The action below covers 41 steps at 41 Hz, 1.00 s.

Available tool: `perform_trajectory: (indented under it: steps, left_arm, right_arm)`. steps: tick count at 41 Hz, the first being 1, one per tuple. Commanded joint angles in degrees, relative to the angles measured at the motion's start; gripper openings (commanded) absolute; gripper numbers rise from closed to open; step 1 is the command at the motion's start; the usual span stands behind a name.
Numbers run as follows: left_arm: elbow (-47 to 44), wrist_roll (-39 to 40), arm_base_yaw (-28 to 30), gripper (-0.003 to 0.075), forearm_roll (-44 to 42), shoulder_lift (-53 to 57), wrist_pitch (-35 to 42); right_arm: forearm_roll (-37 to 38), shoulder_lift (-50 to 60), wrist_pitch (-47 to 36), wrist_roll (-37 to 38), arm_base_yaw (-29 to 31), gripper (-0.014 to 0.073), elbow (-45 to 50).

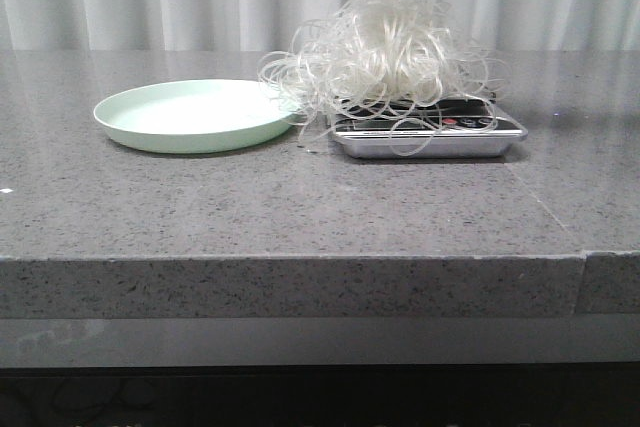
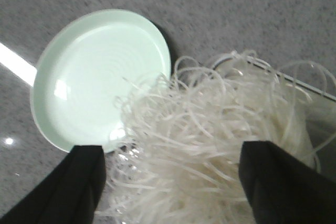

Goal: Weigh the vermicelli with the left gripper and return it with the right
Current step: 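Lower the right gripper onto the vermicelli on the scale and close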

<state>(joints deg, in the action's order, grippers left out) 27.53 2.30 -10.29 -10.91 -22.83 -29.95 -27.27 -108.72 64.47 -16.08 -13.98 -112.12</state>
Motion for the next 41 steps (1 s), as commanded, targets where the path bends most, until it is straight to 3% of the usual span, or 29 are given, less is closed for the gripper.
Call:
perform_trajectory:
  steps: [1,32,37,41]
  left_arm:
    - [1.50,0.79,0.10,0.0138,-0.35,-0.35,3.01]
    - [1.50,0.79,0.10,0.0138,0.10,-0.35,1.02]
    - [1.50,0.79,0.10,0.0138,0.31,-0.35,1.02]
    - [1.50,0.79,0.10,0.0138,0.40,-0.35,1.02]
  right_arm:
    - [1.63,1.71,0.16,-0.86,-0.04,0.0619,-2.08]
    - [4.11,-7.05,6.30,-0.87,-1.29,0.0615,-2.08]
    - [4.11,-7.05,7.59,-0.87,-1.29,0.0498,-2.08]
    - [4.11,-7.05,8.71,-0.87,-1.29,0.0260,-2.08]
